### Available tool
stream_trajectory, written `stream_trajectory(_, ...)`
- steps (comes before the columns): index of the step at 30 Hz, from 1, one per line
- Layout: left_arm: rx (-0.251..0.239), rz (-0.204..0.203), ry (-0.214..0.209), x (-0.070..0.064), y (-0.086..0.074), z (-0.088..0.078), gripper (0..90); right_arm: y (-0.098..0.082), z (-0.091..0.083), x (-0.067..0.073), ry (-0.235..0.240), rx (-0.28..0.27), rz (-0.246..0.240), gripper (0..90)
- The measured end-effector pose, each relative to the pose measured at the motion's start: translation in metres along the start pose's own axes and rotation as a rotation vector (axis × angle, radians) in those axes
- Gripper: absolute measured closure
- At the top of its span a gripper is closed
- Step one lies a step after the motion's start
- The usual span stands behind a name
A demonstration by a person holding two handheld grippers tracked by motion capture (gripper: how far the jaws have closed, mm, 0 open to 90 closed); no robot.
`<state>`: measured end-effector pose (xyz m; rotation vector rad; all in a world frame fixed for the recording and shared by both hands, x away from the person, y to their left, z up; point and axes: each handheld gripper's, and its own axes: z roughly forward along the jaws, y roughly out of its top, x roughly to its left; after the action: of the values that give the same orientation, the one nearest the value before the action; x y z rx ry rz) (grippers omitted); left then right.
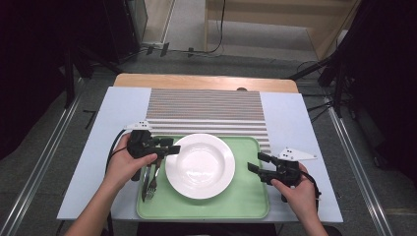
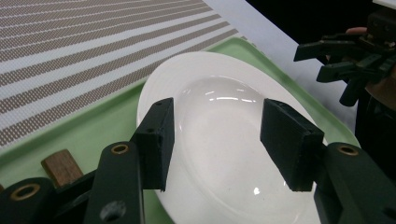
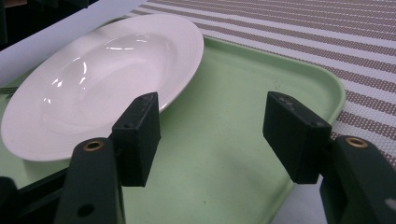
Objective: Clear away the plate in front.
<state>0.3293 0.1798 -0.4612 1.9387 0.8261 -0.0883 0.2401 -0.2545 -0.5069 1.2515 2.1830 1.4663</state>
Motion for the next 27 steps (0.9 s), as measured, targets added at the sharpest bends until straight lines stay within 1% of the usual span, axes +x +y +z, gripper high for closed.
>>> stream_trajectory(2, -0.007, 0.001, -0.002, 0.0, -0.004, -0.003, 44.9, 0.0, 0.0, 0.0, 0.002, 0.004, 0.003, 36.1)
stream_trajectory(4, -0.01, 0.006, 0.006, 0.0, -0.008, -0.005, 42.1, 0.0, 0.001, -0.001, 0.003, 0.005, 0.005, 35.9)
stream_trajectory(8, -0.006, 0.01, 0.023, 0.0, -0.017, -0.011, 42.1, 0.0, 0.0, -0.001, 0.002, 0.002, 0.003, 35.8)
stream_trajectory(13, 0.003, 0.0, 0.034, 0.003, -0.027, -0.018, 42.1, 0.0, -0.001, -0.002, 0.0, 0.002, 0.008, 35.9)
stream_trajectory(17, -0.002, -0.006, 0.035, 0.004, -0.034, -0.024, 42.1, -0.001, -0.002, -0.003, -0.002, 0.003, 0.012, 35.9)
stream_trajectory(22, -0.008, 0.001, 0.036, 0.004, -0.041, -0.029, 42.1, -0.001, -0.004, -0.004, -0.004, 0.003, 0.013, 35.9)
stream_trajectory(27, 0.001, 0.002, 0.041, 0.006, -0.048, -0.033, 42.1, -0.002, -0.005, -0.004, -0.004, 0.006, 0.014, 35.8)
